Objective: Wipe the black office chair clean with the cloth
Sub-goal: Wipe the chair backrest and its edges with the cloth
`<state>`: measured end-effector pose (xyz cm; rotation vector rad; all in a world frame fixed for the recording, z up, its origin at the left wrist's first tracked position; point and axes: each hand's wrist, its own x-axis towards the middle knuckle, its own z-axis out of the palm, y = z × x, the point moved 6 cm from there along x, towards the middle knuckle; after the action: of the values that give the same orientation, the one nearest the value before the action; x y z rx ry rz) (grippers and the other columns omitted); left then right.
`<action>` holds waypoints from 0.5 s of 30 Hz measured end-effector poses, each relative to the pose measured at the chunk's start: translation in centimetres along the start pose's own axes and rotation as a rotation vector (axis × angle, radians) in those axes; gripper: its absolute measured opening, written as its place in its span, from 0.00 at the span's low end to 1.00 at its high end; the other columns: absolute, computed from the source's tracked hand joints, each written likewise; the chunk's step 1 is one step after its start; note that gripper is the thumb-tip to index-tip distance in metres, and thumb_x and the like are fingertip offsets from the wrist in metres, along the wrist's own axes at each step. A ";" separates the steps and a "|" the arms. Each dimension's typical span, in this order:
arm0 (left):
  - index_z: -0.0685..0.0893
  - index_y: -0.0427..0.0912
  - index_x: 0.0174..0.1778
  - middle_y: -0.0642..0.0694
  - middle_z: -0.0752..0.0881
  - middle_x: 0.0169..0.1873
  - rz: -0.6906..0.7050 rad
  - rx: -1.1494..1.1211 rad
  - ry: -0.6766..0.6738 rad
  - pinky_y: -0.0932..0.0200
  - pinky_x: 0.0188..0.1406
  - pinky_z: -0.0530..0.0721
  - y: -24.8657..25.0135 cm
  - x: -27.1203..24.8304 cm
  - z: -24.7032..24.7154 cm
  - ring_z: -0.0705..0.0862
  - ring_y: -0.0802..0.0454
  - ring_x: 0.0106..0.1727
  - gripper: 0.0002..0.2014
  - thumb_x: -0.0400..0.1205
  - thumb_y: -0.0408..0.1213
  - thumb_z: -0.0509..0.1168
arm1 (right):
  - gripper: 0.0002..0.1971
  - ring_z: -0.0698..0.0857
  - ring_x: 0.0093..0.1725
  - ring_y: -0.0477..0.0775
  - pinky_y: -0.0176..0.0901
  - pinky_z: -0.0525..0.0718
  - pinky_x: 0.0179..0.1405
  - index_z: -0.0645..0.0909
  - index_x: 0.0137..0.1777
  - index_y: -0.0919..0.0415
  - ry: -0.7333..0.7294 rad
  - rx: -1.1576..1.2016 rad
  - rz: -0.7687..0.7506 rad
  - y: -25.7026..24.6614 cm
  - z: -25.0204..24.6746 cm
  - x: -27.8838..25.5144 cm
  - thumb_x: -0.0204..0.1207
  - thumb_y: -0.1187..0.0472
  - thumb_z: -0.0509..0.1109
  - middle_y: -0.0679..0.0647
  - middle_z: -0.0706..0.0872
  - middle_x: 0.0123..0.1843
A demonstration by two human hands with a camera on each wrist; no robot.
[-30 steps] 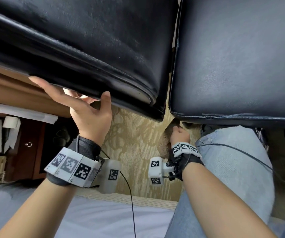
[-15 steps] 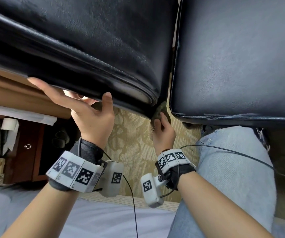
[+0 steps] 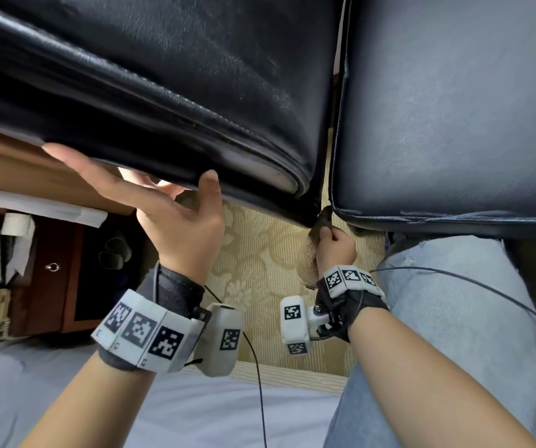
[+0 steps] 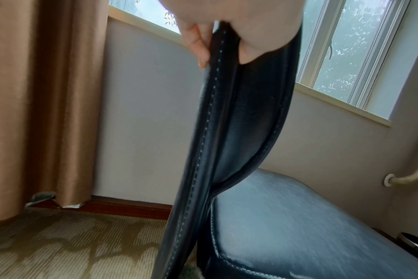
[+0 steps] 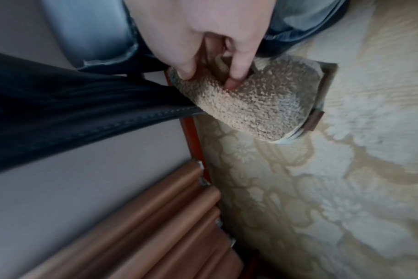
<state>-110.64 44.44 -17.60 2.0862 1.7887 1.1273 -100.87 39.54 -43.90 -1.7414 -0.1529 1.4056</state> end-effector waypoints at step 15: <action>0.59 0.29 0.71 0.64 0.74 0.50 -0.006 -0.006 0.041 0.75 0.46 0.78 0.0 0.4 -0.1 0.78 0.81 0.44 0.31 0.76 0.31 0.66 | 0.17 0.77 0.56 0.50 0.26 0.68 0.47 0.74 0.68 0.63 -0.074 0.151 -0.188 -3.1 0.8 -2.7 0.79 0.65 0.65 0.55 0.80 0.59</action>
<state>-110.77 44.75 -17.36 2.0680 1.8061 1.1802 -101.21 40.30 -39.83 -1.5122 -0.2385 1.3092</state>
